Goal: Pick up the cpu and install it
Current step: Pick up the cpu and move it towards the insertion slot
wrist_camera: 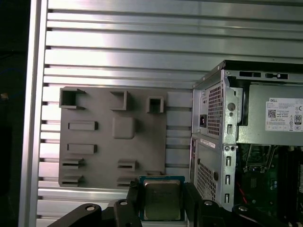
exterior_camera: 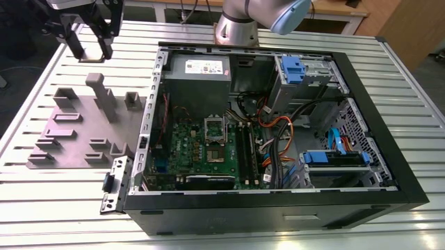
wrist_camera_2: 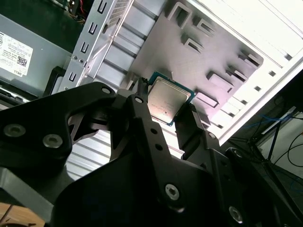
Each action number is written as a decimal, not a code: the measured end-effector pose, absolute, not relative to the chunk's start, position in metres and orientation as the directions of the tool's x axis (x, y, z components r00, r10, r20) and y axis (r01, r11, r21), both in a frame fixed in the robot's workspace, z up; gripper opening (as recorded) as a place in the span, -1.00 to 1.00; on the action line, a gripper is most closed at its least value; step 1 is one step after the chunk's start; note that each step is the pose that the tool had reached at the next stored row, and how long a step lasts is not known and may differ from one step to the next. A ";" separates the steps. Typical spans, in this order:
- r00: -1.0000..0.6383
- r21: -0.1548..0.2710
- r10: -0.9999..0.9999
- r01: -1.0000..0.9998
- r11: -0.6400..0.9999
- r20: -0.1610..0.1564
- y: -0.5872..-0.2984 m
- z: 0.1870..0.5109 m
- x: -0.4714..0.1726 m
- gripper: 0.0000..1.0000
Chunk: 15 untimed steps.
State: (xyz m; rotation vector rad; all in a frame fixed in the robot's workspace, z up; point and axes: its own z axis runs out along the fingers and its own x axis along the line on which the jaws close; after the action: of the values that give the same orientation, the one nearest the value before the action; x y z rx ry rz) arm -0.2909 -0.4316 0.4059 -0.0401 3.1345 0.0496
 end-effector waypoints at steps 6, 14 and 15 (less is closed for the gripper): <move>-1.000 0.032 -0.025 -0.026 0.999 -0.007 -0.432 0.406 -0.288 -0.06; -1.000 0.032 -0.025 -0.026 0.999 -0.007 -0.432 0.406 -0.284 -0.06; -1.000 0.032 -0.025 -0.026 0.999 -0.007 -0.432 0.406 -0.284 -0.06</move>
State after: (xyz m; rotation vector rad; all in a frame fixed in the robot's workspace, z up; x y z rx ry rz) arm -0.2838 -0.4316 0.4060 -0.0401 3.1345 0.0496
